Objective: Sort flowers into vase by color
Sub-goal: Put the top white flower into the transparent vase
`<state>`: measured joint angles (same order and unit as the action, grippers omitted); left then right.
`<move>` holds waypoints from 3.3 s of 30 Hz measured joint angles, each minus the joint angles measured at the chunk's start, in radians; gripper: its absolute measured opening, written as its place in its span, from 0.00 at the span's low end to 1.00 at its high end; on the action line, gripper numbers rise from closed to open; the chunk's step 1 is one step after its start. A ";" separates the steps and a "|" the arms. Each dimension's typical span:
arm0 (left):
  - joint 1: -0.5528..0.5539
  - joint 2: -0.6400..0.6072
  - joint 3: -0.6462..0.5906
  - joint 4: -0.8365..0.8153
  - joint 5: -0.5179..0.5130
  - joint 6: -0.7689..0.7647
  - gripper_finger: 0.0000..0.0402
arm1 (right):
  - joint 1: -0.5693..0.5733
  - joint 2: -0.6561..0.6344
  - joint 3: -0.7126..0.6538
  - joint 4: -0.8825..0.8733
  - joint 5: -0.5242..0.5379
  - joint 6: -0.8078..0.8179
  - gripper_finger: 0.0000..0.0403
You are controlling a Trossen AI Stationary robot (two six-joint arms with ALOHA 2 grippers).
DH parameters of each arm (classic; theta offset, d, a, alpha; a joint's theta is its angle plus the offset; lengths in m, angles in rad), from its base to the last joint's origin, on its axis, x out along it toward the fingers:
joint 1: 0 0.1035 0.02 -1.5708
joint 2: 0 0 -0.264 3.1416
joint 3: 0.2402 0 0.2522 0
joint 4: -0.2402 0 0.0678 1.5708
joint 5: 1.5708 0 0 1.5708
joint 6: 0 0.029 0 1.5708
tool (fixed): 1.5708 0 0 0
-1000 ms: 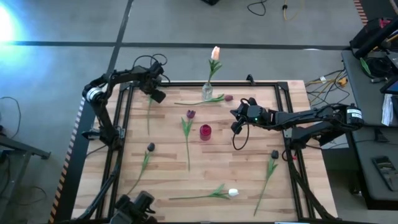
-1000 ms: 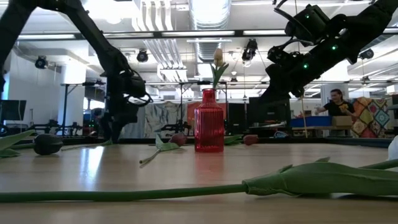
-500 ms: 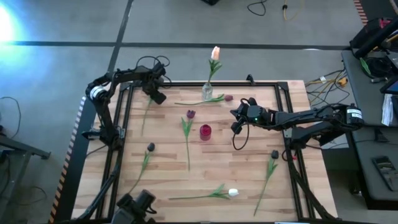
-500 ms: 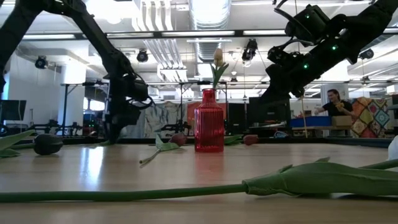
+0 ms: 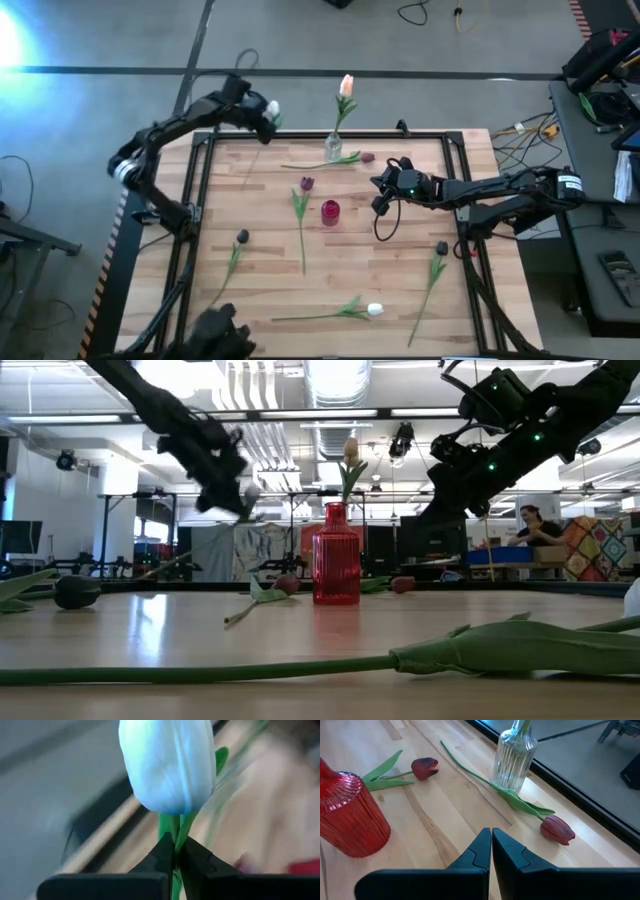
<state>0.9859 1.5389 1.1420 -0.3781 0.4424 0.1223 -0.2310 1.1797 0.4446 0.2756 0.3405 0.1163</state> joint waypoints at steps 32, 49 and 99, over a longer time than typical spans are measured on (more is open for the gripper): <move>-0.132 0.104 0.011 1.155 0.171 -0.263 0.00 | 0.000 0.000 -0.007 0.055 0.000 -0.007 0.02; -0.158 0.164 0.141 1.172 0.257 -0.226 0.00 | 0.000 0.000 -0.007 0.056 0.000 -0.002 0.02; -0.191 0.325 0.140 1.155 0.309 -0.016 0.00 | 0.000 0.000 -0.007 0.059 0.000 -0.004 0.02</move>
<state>0.7952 1.8641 1.2823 0.7769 0.7509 0.1061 -0.2314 1.1797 0.4374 0.3344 0.3407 0.1127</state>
